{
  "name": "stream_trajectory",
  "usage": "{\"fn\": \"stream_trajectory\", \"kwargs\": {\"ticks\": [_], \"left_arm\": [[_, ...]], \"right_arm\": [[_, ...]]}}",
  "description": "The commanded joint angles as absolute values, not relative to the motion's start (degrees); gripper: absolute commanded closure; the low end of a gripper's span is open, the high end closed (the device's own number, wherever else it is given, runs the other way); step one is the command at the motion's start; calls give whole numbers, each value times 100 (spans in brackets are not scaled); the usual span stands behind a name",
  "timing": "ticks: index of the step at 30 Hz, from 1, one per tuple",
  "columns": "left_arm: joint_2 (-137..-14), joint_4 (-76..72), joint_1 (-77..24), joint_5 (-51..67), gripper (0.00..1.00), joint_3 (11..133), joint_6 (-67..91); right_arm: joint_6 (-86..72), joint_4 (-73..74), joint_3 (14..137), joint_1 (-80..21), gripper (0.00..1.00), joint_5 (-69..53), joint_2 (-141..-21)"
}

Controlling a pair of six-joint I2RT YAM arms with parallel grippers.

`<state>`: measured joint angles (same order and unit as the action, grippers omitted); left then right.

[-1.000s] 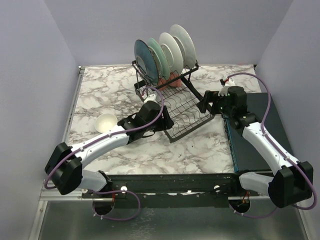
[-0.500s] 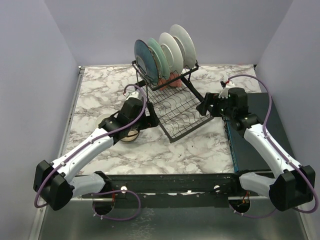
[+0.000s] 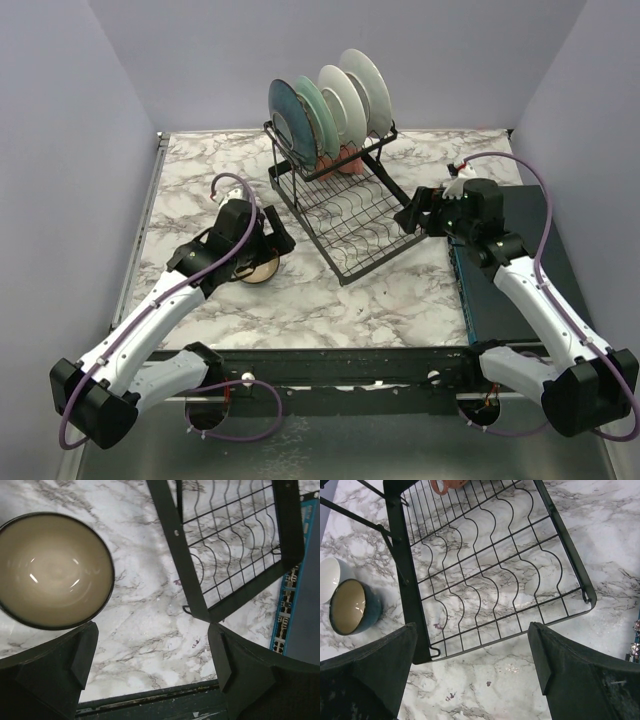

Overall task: Load the mixed dishes into the dish rack
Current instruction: Pick up the bowl from the center of the board.

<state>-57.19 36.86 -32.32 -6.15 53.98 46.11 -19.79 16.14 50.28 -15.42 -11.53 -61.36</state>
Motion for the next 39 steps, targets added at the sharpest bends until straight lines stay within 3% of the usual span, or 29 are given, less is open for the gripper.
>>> {"fn": "stream_trajectory", "kwargs": {"ticks": [1, 17, 26, 39], "left_arm": [[-5592, 4531, -3149, -1216, 1, 5484, 5291], [-5131, 5106, -3025, -1834, 2, 4978, 6758], [-5440, 5067, -2811, -2098, 10, 4649, 7040], [-6020, 4360, -2202, -1517, 19, 4146, 6814]], "right_arm": [[-2055, 1670, 4940, -1555, 0, -1227, -6068], [-2217, 1520, 4708, -1556, 1, -1474, -5817], [-2215, 1530, 4612, -1555, 0, -1654, -5696], [-2190, 1545, 4543, -1556, 1, -1704, -5695]]}}
